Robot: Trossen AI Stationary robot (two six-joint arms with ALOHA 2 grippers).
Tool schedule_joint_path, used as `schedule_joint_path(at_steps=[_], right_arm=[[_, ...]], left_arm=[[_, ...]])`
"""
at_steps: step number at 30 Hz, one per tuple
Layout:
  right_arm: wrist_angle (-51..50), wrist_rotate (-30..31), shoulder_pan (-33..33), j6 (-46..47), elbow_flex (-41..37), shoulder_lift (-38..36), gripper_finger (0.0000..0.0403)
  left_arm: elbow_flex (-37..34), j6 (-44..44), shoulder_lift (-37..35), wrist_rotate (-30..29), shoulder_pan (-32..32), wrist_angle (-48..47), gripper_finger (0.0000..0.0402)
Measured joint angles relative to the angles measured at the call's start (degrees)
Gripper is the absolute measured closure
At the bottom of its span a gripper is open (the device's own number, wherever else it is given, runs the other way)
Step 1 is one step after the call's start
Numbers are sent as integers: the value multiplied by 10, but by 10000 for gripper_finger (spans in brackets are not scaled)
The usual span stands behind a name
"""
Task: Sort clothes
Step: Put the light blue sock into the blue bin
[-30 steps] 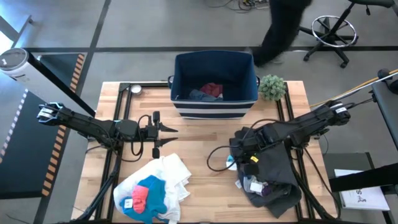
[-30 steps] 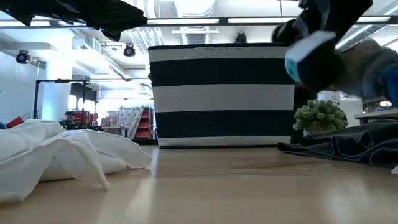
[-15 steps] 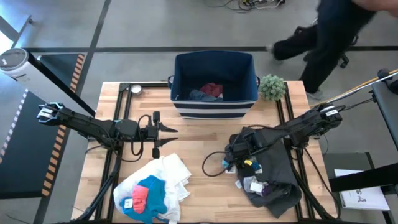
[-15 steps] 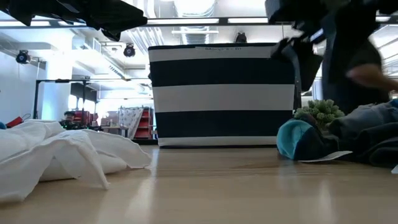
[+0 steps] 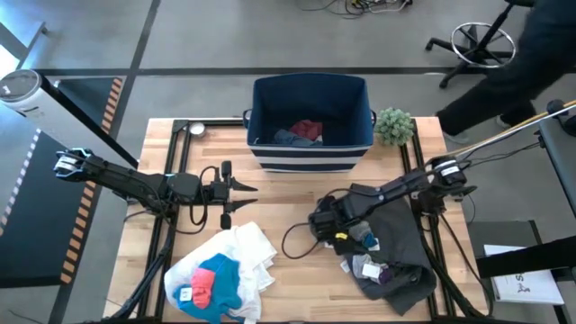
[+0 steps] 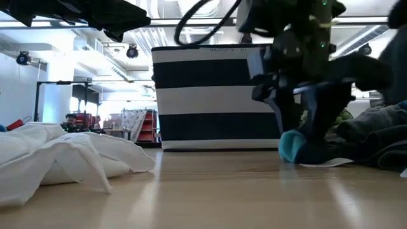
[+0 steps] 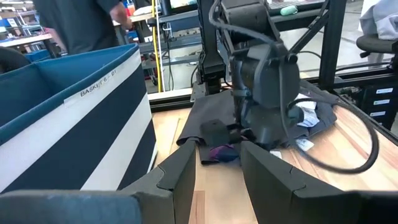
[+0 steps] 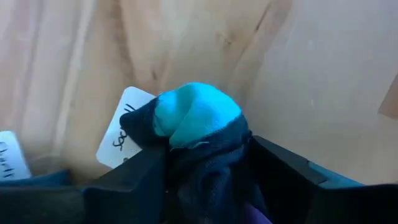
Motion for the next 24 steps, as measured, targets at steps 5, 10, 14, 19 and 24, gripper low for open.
schedule_joint_path(at_steps=[5, 10, 14, 19, 24], right_arm=[[-5, 0, -1, -3, 5, -3, 320], [-25, 0, 0, -15, 49, -27, 388], [-43, 42, -1, -30, 96, -54, 384], [-53, 140, -3, -66, 161, -97, 397], [-29, 207, -27, -102, 214, -144, 396]], left_arm=[[0, 0, 0, 0, 0, 2, 285], [0, 0, 0, 0, 0, 9, 285], [7, 0, 0, 3, 0, -6, 285], [17, 7, 1, 4, 0, -5, 285], [19, 17, 1, 4, 0, -6, 285]])
